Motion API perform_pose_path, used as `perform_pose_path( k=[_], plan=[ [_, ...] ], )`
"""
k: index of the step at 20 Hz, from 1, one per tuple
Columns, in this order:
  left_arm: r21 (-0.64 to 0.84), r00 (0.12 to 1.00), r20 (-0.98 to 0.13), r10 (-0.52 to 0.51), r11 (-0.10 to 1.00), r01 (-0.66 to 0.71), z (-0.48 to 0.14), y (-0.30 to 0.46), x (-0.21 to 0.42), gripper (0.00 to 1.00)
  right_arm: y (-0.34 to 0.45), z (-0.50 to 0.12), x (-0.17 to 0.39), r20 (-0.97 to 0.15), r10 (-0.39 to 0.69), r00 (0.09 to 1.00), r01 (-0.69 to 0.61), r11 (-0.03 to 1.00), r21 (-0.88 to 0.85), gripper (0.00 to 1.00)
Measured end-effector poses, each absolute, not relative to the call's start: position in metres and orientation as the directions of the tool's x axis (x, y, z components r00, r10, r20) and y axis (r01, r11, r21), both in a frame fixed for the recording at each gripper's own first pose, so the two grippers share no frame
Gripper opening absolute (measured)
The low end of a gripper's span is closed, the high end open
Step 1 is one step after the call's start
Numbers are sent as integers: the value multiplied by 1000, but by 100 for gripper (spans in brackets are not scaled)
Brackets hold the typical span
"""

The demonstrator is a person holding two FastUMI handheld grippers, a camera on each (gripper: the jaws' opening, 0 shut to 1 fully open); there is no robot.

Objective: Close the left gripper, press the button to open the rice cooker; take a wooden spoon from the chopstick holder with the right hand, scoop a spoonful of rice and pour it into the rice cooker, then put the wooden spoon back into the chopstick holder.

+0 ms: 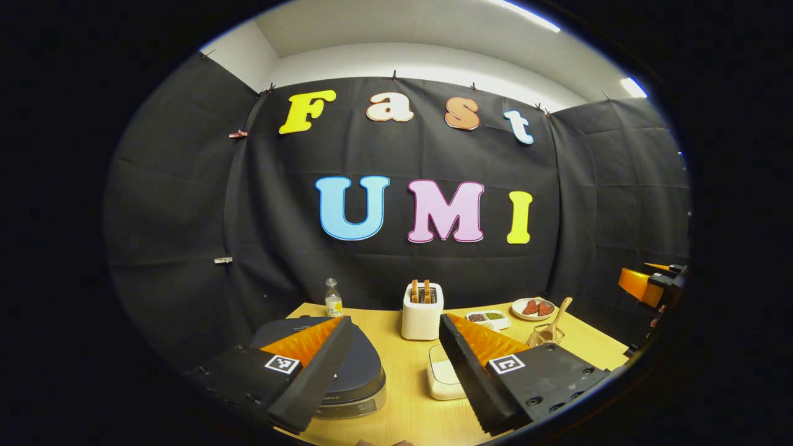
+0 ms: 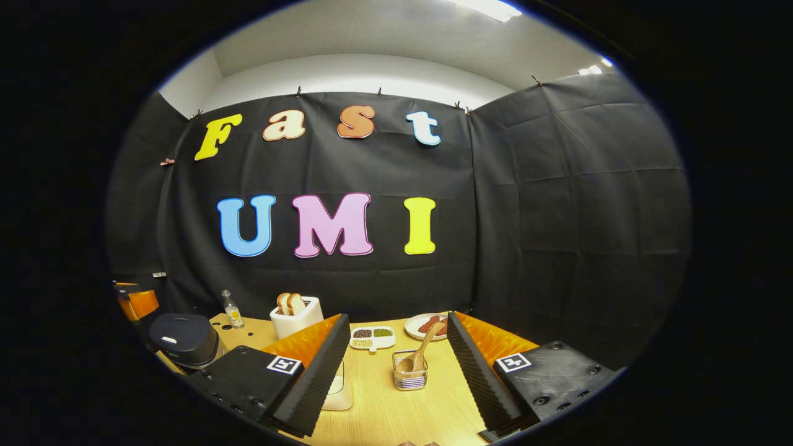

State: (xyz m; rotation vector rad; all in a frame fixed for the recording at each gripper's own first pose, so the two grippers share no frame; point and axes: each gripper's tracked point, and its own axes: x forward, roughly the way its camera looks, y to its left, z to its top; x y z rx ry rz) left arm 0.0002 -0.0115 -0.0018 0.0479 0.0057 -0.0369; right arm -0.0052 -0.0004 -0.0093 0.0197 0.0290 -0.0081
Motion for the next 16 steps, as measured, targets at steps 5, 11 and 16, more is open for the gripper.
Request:
perform_pose_path(
  k=[5, 11, 16],
  plan=[
    [42, 1000, -21, -11, 999, 12, -4, 1, 2, 95, -1, -10, -3, -31, -14, 999, 14, 1000, 20, 98],
    [-16, 992, -122, 0, 1000, -2, -10, 39, 13, 84, 0, -12, -5, -34, -14, 999, 15, 1000, 20, 98],
    [-50, 967, -253, 8, 999, -21, -38, 74, 30, 42, 1, -20, -10, -56, -8, 998, 9, 1000, 9, 98]
  ],
)
